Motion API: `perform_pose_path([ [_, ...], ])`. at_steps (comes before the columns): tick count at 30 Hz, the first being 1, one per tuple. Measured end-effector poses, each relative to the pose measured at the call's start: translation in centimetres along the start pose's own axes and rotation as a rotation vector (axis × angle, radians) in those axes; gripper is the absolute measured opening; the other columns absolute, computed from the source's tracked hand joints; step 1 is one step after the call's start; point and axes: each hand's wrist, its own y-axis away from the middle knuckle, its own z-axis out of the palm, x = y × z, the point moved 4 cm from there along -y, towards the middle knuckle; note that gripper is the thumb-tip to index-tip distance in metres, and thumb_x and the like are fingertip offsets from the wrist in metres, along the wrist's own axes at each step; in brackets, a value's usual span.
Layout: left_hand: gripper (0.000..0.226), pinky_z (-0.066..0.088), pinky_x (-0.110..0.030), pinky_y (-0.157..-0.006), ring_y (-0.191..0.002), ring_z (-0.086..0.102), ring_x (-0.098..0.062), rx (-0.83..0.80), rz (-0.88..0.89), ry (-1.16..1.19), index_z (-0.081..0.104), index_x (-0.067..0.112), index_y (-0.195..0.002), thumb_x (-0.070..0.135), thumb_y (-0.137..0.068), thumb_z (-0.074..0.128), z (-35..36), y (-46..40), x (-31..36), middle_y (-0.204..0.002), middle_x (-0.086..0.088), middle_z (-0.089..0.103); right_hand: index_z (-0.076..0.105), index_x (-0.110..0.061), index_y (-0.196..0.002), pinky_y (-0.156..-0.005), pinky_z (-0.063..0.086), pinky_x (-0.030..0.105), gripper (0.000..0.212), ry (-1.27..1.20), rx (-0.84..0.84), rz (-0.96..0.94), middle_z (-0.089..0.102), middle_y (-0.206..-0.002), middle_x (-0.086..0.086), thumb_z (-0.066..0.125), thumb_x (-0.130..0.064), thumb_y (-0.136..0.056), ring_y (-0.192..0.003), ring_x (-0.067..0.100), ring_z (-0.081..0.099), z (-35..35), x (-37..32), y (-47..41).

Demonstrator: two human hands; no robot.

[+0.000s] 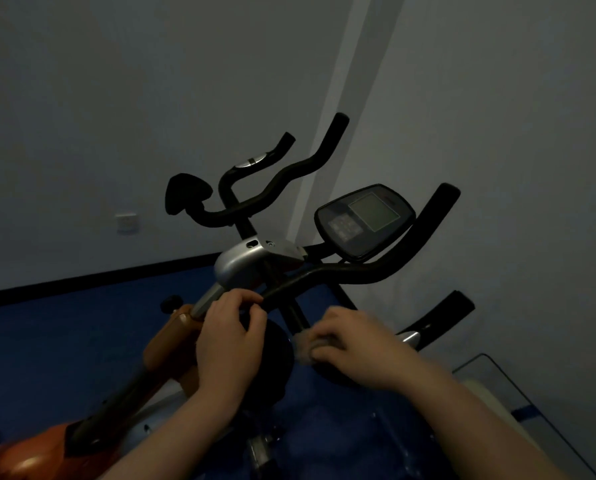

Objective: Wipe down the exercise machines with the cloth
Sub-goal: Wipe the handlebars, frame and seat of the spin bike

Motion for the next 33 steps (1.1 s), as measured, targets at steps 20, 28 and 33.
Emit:
perform_pose_path([
  [20, 0.026, 0.038, -0.018, -0.063, -0.078, 0.053, -0.002, -0.185, 0.103, -0.077, 0.07, 0.027, -0.106, 0.016, -0.084, 0.061, -0.6, -3.0, 0.4, -0.083, 0.02, 0.055, 0.068, -0.02, -0.111, -0.067, 0.046, 0.029, 0.021, -0.055, 0.913, 0.523, 0.048, -0.107, -0.001, 0.054, -0.023, -0.096, -0.089, 0.016, 0.054, -3.7, 1.6, -3.8],
  [28, 0.022, 0.039, -0.018, -0.061, -0.072, 0.055, -0.003, -0.226, 0.123, -0.002, 0.066, 0.03, -0.102, 0.018, -0.084, 0.064, -0.6, -3.1, -0.2, -0.089, 0.017, 0.059, 0.07, -0.027, -0.109, -0.067, 0.043, 0.025, 0.019, -0.087, 0.852, 0.419, 0.044, -0.1, -0.01, 0.057, -0.029, -0.095, -0.084, 0.009, 0.05, -4.5, -0.2, -4.1],
  [33, 0.024, 0.043, -0.023, -0.06, -0.071, 0.055, -0.008, -0.276, 0.095, 0.038, 0.061, 0.033, -0.104, 0.019, -0.084, 0.063, 0.0, -3.3, -0.8, -0.091, 0.015, 0.058, 0.066, -0.02, -0.109, -0.069, 0.039, 0.026, 0.021, 0.04, 0.678, 0.444, 0.047, -0.107, -0.002, 0.049, -0.027, -0.099, -0.094, 0.016, 0.052, -0.6, -2.2, -5.8],
])
